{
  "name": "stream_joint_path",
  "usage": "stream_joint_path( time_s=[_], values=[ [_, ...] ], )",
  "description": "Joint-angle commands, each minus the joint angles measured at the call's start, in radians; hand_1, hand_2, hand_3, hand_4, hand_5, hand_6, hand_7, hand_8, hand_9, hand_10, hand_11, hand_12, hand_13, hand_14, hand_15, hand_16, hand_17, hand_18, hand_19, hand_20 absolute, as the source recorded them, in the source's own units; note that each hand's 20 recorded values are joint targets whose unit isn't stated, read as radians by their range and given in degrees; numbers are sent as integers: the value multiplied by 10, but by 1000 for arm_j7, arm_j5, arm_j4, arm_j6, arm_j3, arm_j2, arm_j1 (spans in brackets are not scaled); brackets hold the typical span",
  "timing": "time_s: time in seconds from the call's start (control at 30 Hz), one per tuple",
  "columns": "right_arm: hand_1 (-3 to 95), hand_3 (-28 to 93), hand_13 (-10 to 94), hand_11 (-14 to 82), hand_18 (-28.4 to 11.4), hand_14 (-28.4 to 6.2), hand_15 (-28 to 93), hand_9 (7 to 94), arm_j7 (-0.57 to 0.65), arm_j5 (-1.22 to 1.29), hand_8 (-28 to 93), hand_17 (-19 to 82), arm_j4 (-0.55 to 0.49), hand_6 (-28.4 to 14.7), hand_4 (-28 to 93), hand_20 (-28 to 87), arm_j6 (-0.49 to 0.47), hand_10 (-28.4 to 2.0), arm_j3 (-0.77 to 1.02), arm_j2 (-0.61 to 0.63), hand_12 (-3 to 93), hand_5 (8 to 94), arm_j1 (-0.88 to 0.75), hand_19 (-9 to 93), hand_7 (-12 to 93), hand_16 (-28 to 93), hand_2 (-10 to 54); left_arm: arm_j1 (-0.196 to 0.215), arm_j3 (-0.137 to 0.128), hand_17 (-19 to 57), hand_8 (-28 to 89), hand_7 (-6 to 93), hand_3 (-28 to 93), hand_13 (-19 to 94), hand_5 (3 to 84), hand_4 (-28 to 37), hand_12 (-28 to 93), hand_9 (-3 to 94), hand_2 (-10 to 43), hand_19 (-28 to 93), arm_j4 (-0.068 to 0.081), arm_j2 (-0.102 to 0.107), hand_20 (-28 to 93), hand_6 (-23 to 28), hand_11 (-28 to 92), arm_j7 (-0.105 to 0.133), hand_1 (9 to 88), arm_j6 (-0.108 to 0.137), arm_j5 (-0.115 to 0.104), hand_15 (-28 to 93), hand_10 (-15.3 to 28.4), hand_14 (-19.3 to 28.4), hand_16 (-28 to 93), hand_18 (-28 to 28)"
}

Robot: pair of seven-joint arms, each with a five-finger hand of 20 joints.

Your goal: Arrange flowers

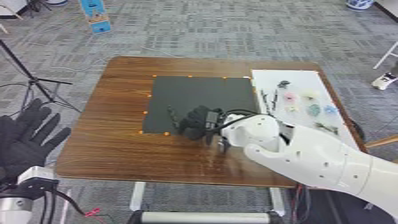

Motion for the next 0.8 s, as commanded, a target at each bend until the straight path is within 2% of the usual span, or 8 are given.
stream_joint_path(
  time_s=[0.03, 0.3, 0.57, 0.8],
  values=[
    [260, 932, 617, 399, -221, -124, 774, 722, -20, -12, -121, 318, -25, -11, -56, 546, 3, -109, -3, -25, 521, 504, -4, 898, 151, 412, 118, -8, 9, -109, -96, 176, 533, 177, 259, -283, 162, 213, -83, 387, 1, 12, 87, 20, 133, -8, 283, 5, -2, 106, 94, 124, 57, 223],
    [259, 932, 618, 400, -221, -123, 775, 723, -30, -35, -123, 318, -23, -5, -51, 545, -13, -110, -5, -18, 518, 521, 19, 898, 158, 410, 118, -11, 10, -109, -95, 174, 529, 176, 259, -283, 162, 213, -81, 387, 0, 9, 87, 20, 133, -13, 287, 0, 3, 104, 94, 123, 57, 223],
    [259, 932, 622, 388, -224, -124, 768, 732, -26, -46, -130, 319, -7, 8, -14, 548, -13, -113, -64, 41, 531, 559, 92, 899, 165, 427, 116, 9, 7, -109, -95, 174, 523, 177, 260, -283, 161, 213, -80, 386, -8, -1, 87, 20, 135, 4, 290, 11, -2, 103, 94, 123, 58, 222],
    [259, 932, 625, 380, -225, -125, 765, 736, 0, -56, -131, 320, 37, 8, -11, 550, 2, -113, -95, 33, 542, 563, 128, 900, 165, 436, 116, 9, 13, -108, -96, 174, 523, 177, 260, -283, 161, 213, -78, 386, -8, -4, 87, 19, 135, 1, 289, 5, 0, 103, 94, 124, 59, 221]
  ],
)
